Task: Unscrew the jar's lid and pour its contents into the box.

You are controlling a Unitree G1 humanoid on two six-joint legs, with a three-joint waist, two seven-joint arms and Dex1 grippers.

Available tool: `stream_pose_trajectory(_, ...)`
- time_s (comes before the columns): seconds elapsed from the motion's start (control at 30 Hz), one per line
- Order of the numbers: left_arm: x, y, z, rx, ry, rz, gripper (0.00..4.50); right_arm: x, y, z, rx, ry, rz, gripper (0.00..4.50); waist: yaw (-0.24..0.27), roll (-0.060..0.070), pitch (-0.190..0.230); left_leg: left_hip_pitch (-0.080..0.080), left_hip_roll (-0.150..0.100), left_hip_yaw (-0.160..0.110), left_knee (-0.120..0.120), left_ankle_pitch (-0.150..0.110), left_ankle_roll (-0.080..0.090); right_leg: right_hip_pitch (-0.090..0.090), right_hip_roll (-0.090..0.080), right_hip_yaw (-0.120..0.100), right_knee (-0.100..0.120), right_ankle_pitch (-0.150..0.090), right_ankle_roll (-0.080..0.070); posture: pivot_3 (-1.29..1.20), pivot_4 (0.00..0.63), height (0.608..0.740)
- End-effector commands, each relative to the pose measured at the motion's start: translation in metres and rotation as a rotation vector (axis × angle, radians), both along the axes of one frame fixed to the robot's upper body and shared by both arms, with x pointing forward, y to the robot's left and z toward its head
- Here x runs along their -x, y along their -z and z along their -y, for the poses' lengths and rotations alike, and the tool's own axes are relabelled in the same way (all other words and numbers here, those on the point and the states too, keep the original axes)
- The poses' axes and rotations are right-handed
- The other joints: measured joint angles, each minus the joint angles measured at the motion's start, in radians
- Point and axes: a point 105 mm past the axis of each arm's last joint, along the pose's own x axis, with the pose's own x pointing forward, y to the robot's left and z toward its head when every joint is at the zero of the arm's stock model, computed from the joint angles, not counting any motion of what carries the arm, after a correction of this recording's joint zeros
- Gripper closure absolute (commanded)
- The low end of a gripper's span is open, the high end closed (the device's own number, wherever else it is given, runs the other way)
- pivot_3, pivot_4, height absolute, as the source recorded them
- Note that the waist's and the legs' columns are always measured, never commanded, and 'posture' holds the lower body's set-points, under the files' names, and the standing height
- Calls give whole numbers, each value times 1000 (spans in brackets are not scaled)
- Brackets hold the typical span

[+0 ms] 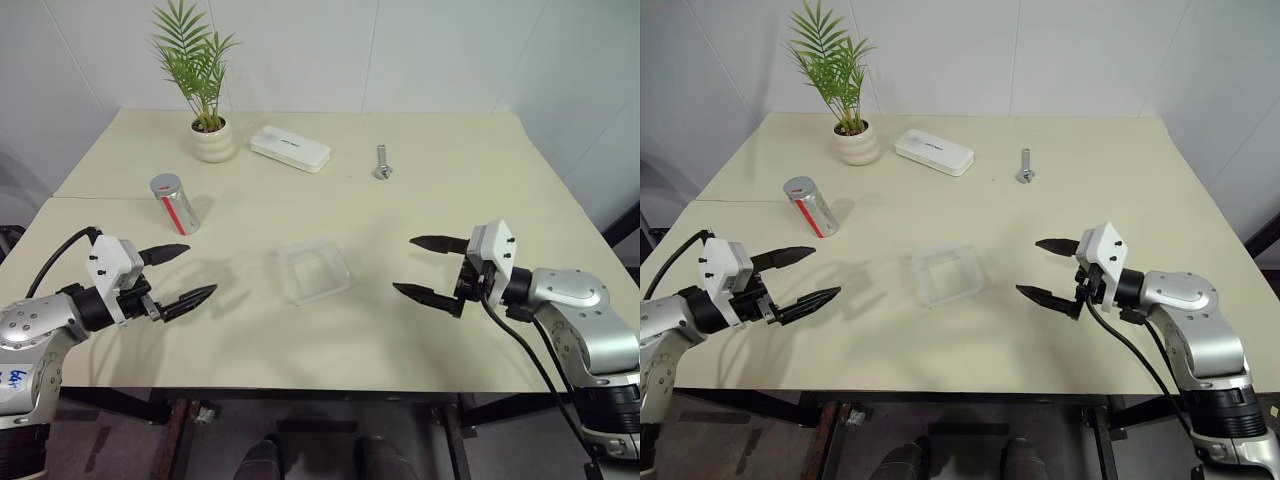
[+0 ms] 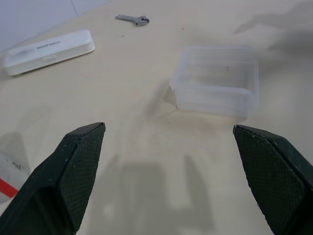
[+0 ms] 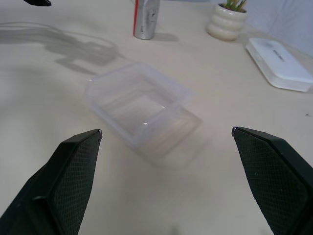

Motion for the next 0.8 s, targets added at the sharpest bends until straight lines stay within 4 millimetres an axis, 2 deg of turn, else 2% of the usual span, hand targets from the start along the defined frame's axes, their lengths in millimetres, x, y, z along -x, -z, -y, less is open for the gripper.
stream_pose_trajectory(0.03, 7, -7, -4, -13, -25, 47, 22, 3, -13, -7, -7, -57, 39, 0, -1, 0, 0, 0, 0, 0, 0, 0, 0, 0, 0, 0, 0, 0, 0, 0, 150, 740)
stream_pose_trajectory(0.17, 7, -1, -20, 70, -221, 80, 22, -2, -15, -20, -33, -103, 39, 0, -2, 0, 0, 1, 1, 3, 0, 0, 1, 0, 1, 3, 0, 0, 0, 0, 150, 740)
stream_pose_trajectory(0.27, 0, 6, -19, 133, -366, 114, 22, -8, -27, -38, -95, -152, 49, 0, 0, 0, 0, 2, 1, 4, 1, -1, 0, 0, 1, 5, 0, 1, 1, 0, 150, 740)
stream_pose_trajectory(0.4, -29, 4, -12, 259, -570, 185, 22, -14, -41, -70, -175, -229, 67, 0, 4, -1, -1, 2, 1, 4, 4, 0, 1, 0, 3, 6, 0, 9, 10, 0, 150, 740)
stream_pose_trajectory(0.5, -51, 1, -16, 329, -700, 219, 22, -13, -53, -103, -237, -288, 85, 0, 4, -3, -2, 1, 1, 4, 6, 0, 2, 1, 4, 6, 0, 13, 14, 0, 150, 740)
stream_pose_trajectory(0.6, -72, 0, -19, 352, -786, 237, 22, -17, -55, -129, -263, -314, 94, 0, 0, -4, -2, 1, 1, 4, 7, 0, 2, 1, 4, 7, 0, 16, 18, 0, 150, 740)
stream_pose_trajectory(0.73, -87, -3, -29, 371, -895, 254, 22, -23, -63, -154, -282, -313, 106, 0, 0, -4, -2, 1, 1, 5, 6, 0, 1, -1, 5, 7, 0, 17, 19, 0, 150, 740)
stream_pose_trajectory(0.8, -94, -4, -28, 359, -908, 259, 22, -25, -66, -158, -296, -308, 117, 0, 2, -4, -2, 0, 1, 5, 5, 0, 1, -2, 5, 7, 2, 17, 19, 0, 150, 740)
